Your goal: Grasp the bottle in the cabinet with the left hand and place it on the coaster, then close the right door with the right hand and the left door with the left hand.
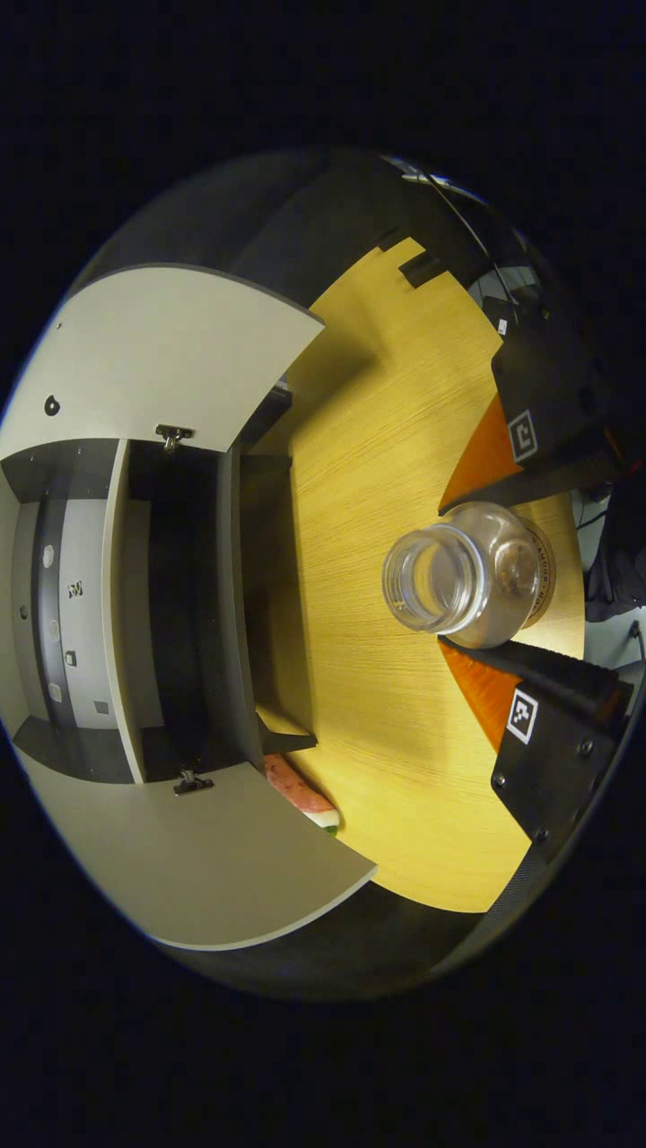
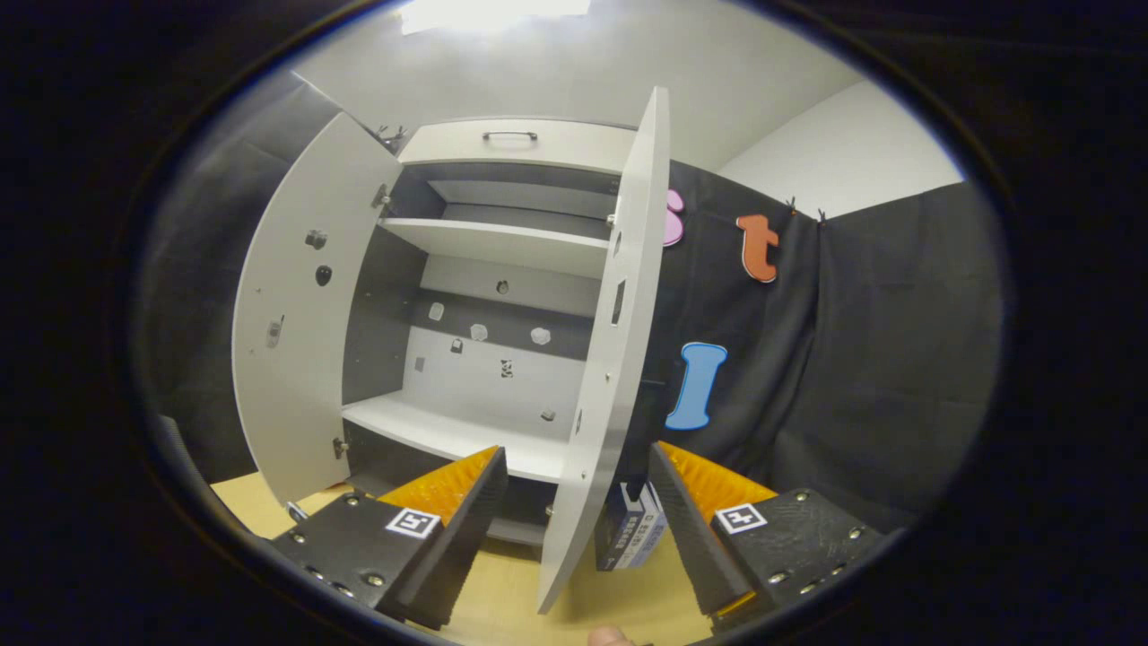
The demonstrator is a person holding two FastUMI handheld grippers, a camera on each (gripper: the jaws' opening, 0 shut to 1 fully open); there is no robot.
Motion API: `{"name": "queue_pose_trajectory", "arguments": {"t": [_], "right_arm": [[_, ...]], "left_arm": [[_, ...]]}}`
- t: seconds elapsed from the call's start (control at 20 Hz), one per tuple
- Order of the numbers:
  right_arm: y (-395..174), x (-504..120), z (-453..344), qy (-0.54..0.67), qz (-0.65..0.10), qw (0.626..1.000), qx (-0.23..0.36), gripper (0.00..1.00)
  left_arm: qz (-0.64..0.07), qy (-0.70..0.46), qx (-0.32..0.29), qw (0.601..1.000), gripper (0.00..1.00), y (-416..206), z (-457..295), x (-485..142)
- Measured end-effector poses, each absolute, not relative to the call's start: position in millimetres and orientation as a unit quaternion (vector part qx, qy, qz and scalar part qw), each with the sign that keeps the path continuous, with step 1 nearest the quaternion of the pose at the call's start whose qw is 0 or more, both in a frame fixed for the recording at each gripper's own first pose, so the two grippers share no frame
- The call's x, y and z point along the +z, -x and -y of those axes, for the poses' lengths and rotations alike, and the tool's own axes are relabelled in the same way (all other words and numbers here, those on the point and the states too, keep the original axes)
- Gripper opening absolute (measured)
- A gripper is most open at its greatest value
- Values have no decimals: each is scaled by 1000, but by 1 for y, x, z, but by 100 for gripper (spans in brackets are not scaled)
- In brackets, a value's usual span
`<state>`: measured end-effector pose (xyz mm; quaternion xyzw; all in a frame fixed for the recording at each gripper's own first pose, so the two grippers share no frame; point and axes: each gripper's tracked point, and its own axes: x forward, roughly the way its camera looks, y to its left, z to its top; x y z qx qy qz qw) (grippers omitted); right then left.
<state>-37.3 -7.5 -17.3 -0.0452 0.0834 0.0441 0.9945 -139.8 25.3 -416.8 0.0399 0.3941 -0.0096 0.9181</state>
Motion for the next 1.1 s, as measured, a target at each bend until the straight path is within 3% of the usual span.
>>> {"name": "queue_pose_trajectory", "arguments": {"t": [0.4, 1.1], "right_arm": [[37, -17, 11, 39, -79, 995, 42, 96], [42, -18, 19, 12, -70, 997, 28, 96]], "left_arm": [[-372, -54, -14, 926, 75, 128, -22, -390], [-242, -48, -14, 969, 72, 62, -13, -247]]}}
